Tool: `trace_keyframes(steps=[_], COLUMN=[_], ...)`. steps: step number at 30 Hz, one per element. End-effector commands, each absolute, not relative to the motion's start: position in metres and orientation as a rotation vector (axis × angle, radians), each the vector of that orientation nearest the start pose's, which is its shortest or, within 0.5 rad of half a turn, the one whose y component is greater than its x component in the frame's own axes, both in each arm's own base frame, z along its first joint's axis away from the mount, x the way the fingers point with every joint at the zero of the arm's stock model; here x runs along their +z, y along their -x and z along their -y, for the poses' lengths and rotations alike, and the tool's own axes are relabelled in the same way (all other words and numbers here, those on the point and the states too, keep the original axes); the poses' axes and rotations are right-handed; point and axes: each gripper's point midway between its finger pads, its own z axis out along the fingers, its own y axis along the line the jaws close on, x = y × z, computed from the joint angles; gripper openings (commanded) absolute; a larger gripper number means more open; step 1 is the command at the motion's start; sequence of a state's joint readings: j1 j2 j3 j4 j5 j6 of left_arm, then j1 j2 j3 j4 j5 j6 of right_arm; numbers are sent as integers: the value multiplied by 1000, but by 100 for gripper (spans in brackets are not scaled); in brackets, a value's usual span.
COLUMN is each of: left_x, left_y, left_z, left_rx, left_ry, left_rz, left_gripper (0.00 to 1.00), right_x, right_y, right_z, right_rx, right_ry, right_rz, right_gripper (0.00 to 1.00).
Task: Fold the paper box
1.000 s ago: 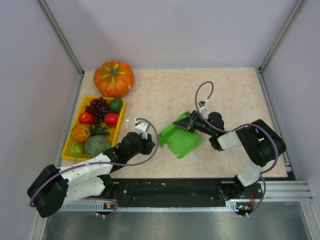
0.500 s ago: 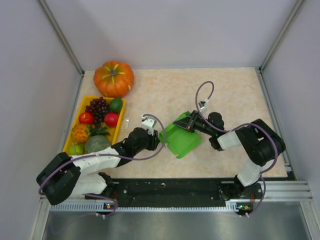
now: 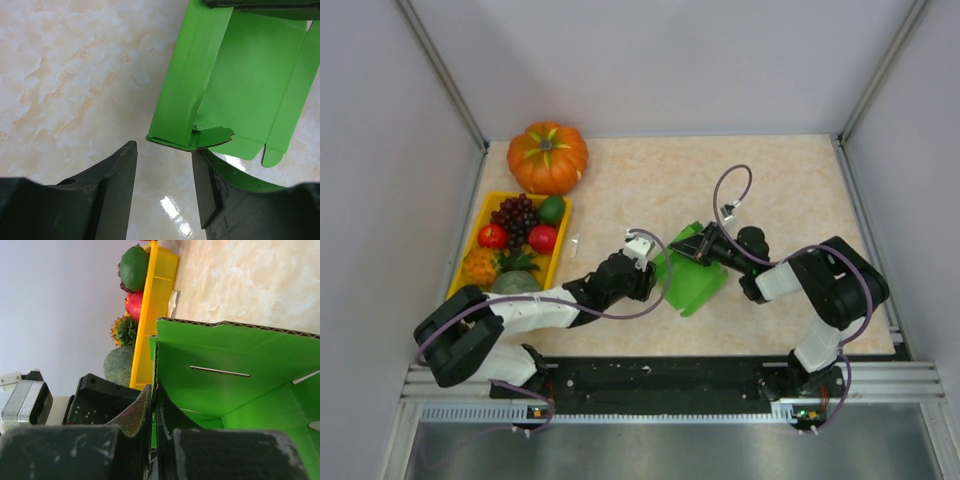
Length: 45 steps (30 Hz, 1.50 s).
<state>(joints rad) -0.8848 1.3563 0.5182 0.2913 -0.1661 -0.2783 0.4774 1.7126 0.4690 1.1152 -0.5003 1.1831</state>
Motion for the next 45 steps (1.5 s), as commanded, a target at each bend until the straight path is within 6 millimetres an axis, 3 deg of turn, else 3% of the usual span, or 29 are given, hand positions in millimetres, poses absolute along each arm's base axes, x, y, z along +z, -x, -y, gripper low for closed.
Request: trace_keyframes(steps=[1, 11, 17, 24, 28, 34, 35, 37, 39, 42, 43, 45], left_x=[105, 103, 107, 113, 111, 111, 115, 122, 131, 132, 120, 117], left_y=[-264, -269, -265, -261, -265, -262, -255, -249, -244, -239, -235, -235], left_z=[289, 297, 308, 305, 306, 304, 298, 288, 267, 233, 222, 211], left_rx=[-531, -570, -639, -688, -670, -657, -676, -685, -655, -571, -520, -488], left_ry=[-453, -270, -248, -226, -223, -259, -258, -258, -204, -134, -133, -100], left_rz=[-1957, -1992, -1972, -1915, -1912, -1908, -1895, -1871, -1868, -1876, -1916, -1939], left_gripper=[55, 54, 59, 63, 53, 55, 57, 72, 77, 72, 68, 61], right_x=[128, 124, 124, 122, 122, 120, 121, 121, 121, 122, 122, 123], right_y=[-299, -294, -293, -293, -292, -291, -291, -291, -290, -290, -291, -291], right_z=[-286, -287, -285, -284, -285, -286, -286, -286, -287, -287, -287, -288], right_rx=[1604, 1571, 1570, 1568, 1578, 1571, 1571, 1570, 1573, 1578, 1577, 1581], right_ry=[-265, -336, -356, -377, -383, -375, -373, -367, -366, -363, -361, -359], right_rz=[-1925, -1939, -1944, -1948, -1947, -1961, -1960, -1960, -1964, -1962, -1962, -1958], right_gripper=[0, 0, 0, 0, 0, 0, 0, 0, 0, 0, 0, 0])
